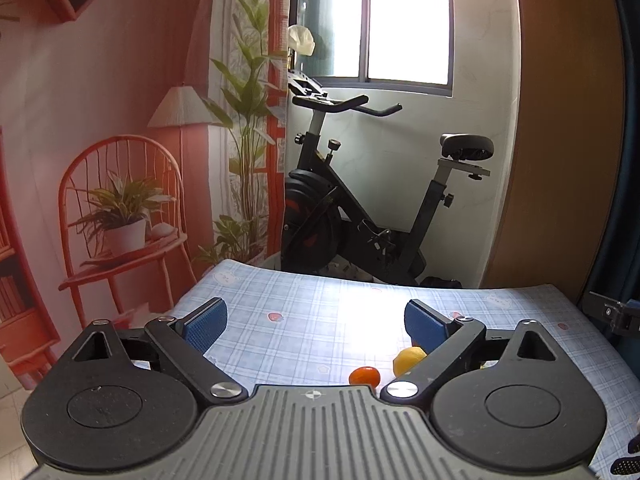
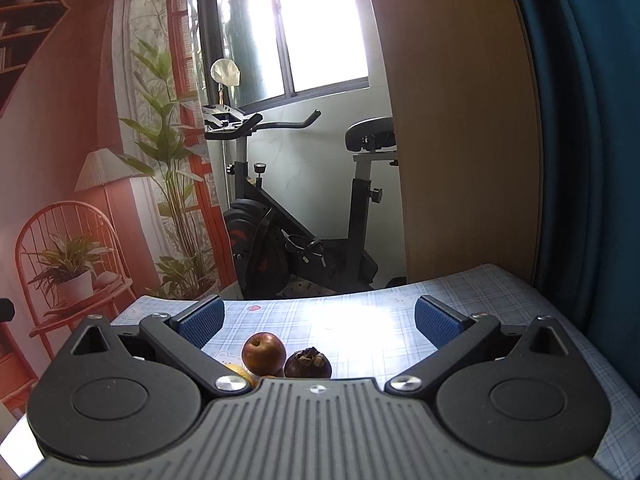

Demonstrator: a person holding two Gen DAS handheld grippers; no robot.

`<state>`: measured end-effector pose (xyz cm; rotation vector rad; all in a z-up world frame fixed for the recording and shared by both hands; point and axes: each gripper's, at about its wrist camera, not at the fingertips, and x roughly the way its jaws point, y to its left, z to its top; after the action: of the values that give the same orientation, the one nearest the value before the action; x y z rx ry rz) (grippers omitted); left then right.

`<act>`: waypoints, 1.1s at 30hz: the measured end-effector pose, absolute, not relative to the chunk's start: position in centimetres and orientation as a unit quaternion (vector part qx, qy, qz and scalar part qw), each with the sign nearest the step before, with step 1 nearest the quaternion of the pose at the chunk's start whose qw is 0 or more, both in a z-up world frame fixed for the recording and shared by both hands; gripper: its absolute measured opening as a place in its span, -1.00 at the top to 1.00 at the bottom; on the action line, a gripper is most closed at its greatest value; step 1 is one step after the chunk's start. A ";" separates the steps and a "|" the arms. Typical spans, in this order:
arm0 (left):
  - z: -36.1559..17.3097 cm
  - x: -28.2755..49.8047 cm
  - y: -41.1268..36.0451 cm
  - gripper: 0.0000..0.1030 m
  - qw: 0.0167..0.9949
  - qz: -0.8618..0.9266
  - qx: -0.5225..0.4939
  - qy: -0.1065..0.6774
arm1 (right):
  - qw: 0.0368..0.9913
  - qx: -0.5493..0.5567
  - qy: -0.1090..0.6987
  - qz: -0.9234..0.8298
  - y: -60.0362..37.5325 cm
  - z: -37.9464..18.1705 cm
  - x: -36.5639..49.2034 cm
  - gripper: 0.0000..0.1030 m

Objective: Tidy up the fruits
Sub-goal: 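Move the left gripper to the large yellow lemon and close on it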

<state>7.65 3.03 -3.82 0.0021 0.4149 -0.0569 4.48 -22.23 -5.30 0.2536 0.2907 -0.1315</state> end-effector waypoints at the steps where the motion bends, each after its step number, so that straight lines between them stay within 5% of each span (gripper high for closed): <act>1: -3.9 8.1 3.3 -0.88 0.978 -0.030 -0.002 0.207 | 0.979 0.125 0.153 -0.055 -22.4 -5.6 4.9 -1.00; 12: -7.7 12.3 0.3 -0.81 0.963 -0.039 0.018 0.267 | 0.979 0.060 0.194 -0.019 -22.9 -9.3 7.5 -1.00; 28: -14.1 15.2 -4.6 -0.26 0.931 -0.130 0.032 0.340 | 0.959 0.046 0.277 0.033 -23.7 -17.2 9.6 -1.00; 33: -15.3 16.1 -5.7 -0.03 0.920 -0.158 0.028 0.357 | 0.958 0.029 0.275 0.075 -24.0 -18.6 9.5 -0.73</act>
<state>16.07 -5.70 -15.27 0.0577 0.7343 -0.3246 9.51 -23.98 -18.57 0.0595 0.5583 0.1525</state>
